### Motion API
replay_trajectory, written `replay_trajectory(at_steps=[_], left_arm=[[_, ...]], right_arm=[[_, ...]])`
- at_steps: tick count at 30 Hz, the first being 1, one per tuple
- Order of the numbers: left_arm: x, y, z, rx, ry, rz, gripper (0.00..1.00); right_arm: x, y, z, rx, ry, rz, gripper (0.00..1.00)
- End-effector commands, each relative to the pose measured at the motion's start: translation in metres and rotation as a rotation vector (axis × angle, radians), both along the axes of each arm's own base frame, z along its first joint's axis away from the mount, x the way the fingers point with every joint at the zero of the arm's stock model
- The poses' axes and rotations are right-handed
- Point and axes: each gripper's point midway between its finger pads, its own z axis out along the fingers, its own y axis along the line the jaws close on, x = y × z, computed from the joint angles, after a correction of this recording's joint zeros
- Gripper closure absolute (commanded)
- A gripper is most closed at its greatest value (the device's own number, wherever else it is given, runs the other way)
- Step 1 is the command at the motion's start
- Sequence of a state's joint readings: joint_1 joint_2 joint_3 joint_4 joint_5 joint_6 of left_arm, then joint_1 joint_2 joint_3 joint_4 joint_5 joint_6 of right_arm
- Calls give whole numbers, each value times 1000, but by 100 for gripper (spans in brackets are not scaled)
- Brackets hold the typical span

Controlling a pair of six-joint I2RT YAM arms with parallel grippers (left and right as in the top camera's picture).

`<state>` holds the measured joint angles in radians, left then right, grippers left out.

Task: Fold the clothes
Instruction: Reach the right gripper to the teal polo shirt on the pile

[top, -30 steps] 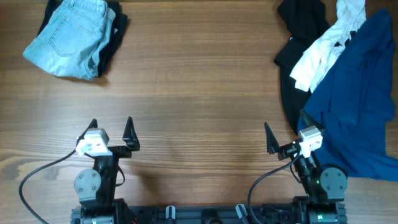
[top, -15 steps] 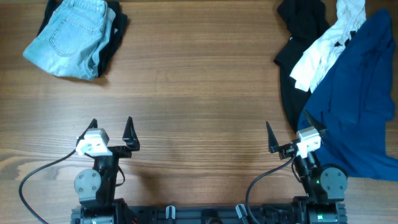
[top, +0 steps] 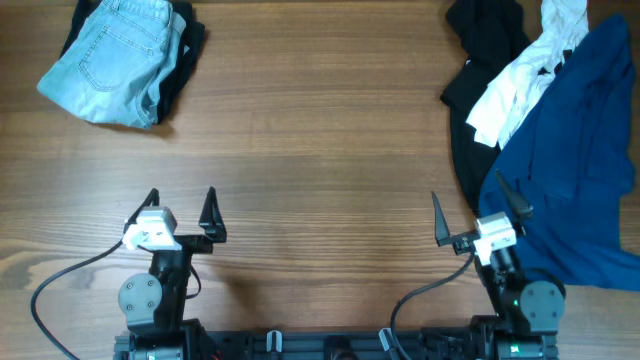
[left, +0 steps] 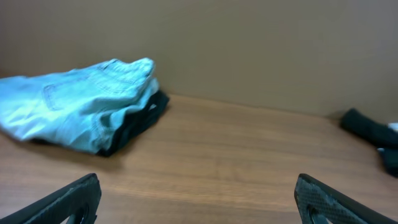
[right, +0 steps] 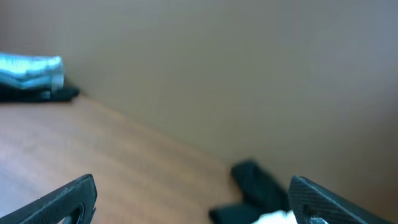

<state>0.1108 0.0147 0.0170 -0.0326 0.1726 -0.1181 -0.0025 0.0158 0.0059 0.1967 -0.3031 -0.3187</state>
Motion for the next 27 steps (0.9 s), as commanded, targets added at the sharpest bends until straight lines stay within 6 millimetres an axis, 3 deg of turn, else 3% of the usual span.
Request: replay_trajectory(at_steps=[1, 6, 10, 16, 21, 27], left_arm=[[-3, -11, 11, -3, -19, -60, 0], [-5, -11, 41, -6, -13, -59, 0], [1, -10, 59, -27, 60, -58, 0], [24, -8, 94, -53, 222, -56, 0], [47, -5, 113, -73, 368, -54, 0], [76, -2, 115, -101, 577, -51, 0]], right_arm=[[-3, -2, 17, 88, -36, 2, 0], [-3, -3, 42, 111, -41, 4, 0], [2, -2, 74, 117, -35, 9, 0], [35, 1, 119, 138, 89, 24, 0], [75, -2, 124, 136, 322, -8, 0], [125, -2, 106, 128, 644, -30, 0]])
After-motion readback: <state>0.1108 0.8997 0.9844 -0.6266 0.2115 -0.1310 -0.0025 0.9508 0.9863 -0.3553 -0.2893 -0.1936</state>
